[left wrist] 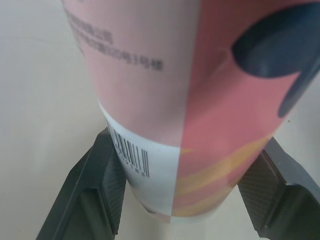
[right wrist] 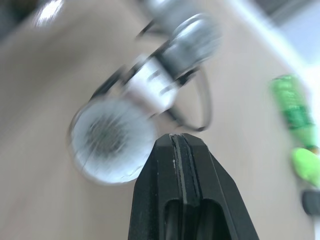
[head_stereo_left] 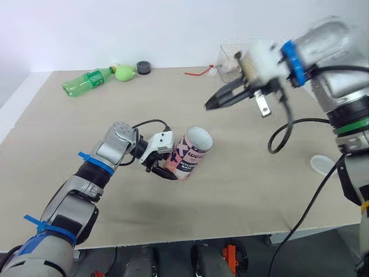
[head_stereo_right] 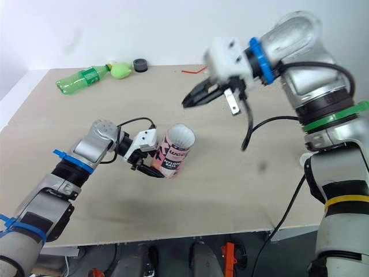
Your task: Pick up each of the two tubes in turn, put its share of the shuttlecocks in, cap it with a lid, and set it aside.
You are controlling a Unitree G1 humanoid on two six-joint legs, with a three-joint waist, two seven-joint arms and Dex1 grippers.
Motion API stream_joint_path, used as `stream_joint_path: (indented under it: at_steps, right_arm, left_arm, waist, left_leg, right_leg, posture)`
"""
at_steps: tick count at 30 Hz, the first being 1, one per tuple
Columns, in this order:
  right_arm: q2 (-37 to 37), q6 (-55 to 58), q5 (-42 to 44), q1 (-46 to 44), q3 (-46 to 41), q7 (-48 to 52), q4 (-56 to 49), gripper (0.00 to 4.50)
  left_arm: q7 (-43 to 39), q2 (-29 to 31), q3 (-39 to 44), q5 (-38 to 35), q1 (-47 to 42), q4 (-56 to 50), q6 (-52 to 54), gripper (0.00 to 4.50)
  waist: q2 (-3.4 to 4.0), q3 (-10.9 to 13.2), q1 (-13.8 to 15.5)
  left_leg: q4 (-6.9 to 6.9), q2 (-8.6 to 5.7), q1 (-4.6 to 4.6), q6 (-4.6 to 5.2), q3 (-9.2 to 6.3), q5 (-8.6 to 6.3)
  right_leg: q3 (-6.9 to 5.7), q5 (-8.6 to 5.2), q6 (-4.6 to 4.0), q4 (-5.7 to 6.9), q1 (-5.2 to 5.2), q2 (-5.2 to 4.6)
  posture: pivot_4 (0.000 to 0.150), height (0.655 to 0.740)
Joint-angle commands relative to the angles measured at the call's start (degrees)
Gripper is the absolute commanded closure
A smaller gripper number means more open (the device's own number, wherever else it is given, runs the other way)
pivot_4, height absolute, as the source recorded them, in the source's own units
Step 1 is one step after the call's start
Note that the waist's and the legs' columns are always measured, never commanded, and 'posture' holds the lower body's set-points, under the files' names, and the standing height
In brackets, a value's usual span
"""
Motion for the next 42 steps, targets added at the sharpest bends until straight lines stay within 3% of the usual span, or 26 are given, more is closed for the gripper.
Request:
stream_joint_path:
  at_steps: [1, 5, 6, 7, 10, 13, 14, 15, 19, 26, 37, 42]
  right_arm:
    - [0.84, 14.58, 6.80, 5.30, -12.52, -8.38, -0.68, 4.48]
    - [1.88, 24.93, 10.90, 18.58, -22.26, -19.50, -7.51, 4.48]
    - [2.28, 26.19, 10.86, 21.69, -24.02, -21.84, -9.72, 3.87]
    - [2.98, 27.54, 10.91, 24.81, -25.88, -24.95, -11.47, 3.70]
    - [4.09, 28.95, 8.96, 33.02, -29.23, -31.33, -16.21, 2.37]
    - [4.32, 27.77, 6.11, 40.89, -30.36, -34.20, -20.75, 0.94]
    - [4.25, 27.06, 5.22, 43.08, -30.21, -33.96, -22.40, 0.28]
    - [4.14, 26.41, 4.36, 44.78, -29.89, -33.61, -23.81, 0.05]
    - [4.07, 27.21, 3.47, 48.91, -28.85, -31.55, -28.01, 0.05]
    - [4.08, 27.74, 1.02, 51.08, -27.97, -29.90, -29.23, 0.05]
    - [-3.29, 29.14, -6.37, 53.23, -36.11, -38.18, -17.05, 0.05]
    - [-10.30, 28.67, -10.63, 52.19, -34.88, -34.01, -9.18, 0.05]
  left_arm:
    - [2.72, -1.18, 2.54, -1.39, 1.33, -0.82, -2.21, 1.81]
    - [7.28, -3.88, 4.68, -3.05, 4.90, -3.46, -2.71, 1.81]
    - [8.23, -4.51, 5.26, -3.69, 5.99, -4.29, -2.19, 1.81]
    - [9.36, -5.19, 5.77, -4.22, 7.40, -5.18, -2.42, 1.81]
    - [13.33, -7.02, 6.68, -4.76, 11.71, -7.71, -3.62, 1.81]
    - [18.80, -9.37, 7.38, -4.40, 16.27, -9.31, -6.32, 1.81]
    - [20.58, -10.15, 7.58, -4.16, 17.51, -9.52, -7.10, 1.81]
    - [22.15, -10.82, 7.76, -3.97, 18.50, -9.59, -8.01, 1.81]
    - [28.28, -13.39, 8.70, -3.47, 21.25, -8.99, -12.45, 1.81]
    - [28.72, -13.77, 8.01, -4.72, 22.53, -9.95, -11.19, 1.81]
    - [25.12, -12.26, 6.50, -4.90, 22.44, -10.58, -12.24, 1.81]
    - [23.20, -11.83, 6.31, -5.55, 21.80, -10.97, -11.50, 1.81]
  waist:
    - [-0.02, -0.01, 0.03]
    - [-0.10, -0.06, 0.15]
    - [-0.09, -0.05, 0.20]
    - [-0.07, -0.04, 0.20]
    - [-0.05, -0.04, 0.26]
    - [-0.05, -0.06, 0.28]
    - [-0.06, -0.05, 0.28]
    - [-0.05, -0.06, 0.28]
    - [-0.04, -0.06, 0.27]
    - [-0.06, -0.05, 0.25]
    - [-0.06, -0.05, 0.36]
    - [-0.04, -0.06, 0.34]
  left_leg:
    - [0.00, 0.00, 0.01, 0.00, -0.01, 0.00]
    - [0.05, -0.01, 0.01, 0.00, -0.05, 0.00]
    - [0.02, -0.02, -0.01, 0.00, -0.06, 0.00]
    - [0.01, -0.06, -0.03, 0.01, -0.04, 0.00]
    - [0.02, -0.10, -0.11, 0.01, 0.00, 0.00]
    - [0.04, -0.10, -0.11, 0.01, -0.07, 0.00]
    - [0.05, -0.10, -0.08, 0.01, -0.11, 0.01]
    - [0.07, -0.11, -0.02, 0.01, -0.13, 0.01]
    - [0.09, -0.11, 0.22, 0.10, -0.14, 0.09]
    - [0.11, -0.10, 0.39, 0.23, -0.11, 0.28]
    - [0.03, -0.17, 0.28, 0.20, -0.11, 0.24]
    - [0.00, -0.17, 0.29, 0.20, -0.12, 0.24]
  right_leg:
    - [-0.02, 0.02, 0.00, -0.01, 0.04, -0.03]
    - [-0.06, 0.06, -0.03, -0.04, 0.13, -0.34]
    - [-0.09, 0.08, -0.01, -0.10, 0.14, -0.40]
    - [-0.18, 0.10, 0.02, -0.09, 0.11, -0.45]
    - [-0.20, 0.11, 0.06, -0.06, 0.00, -0.25]
    - [-0.15, 0.12, 0.15, -0.09, 0.06, -0.14]
    - [-0.13, 0.10, 0.20, -0.11, 0.13, -0.10]
    - [-0.11, 0.09, 0.24, -0.11, 0.20, -0.08]
    - [-0.11, -0.02, 0.67, -0.19, 0.46, -0.07]
    - [-0.12, 0.11, 0.44, -0.23, 0.58, -0.08]
    - [-0.10, 0.06, 0.34, -0.32, 0.53, -0.13]
    - [-0.10, -0.01, 0.40, -0.32, 0.53, -0.11]
  posture:
    - [0.150, 0.7400]
    - [0.150, 0.7400]
    - [0.150, 0.7400]
    - [0.150, 0.7400]
    - [0.150, 0.7400]
    - [0.150, 0.7400]
    - [0.150, 0.7400]
    - [0.150, 0.7400]
    - [0.150, 0.7400]
    - [0.150, 0.7400]
    - [0.150, 0.7400]
    - [0.150, 0.7400]
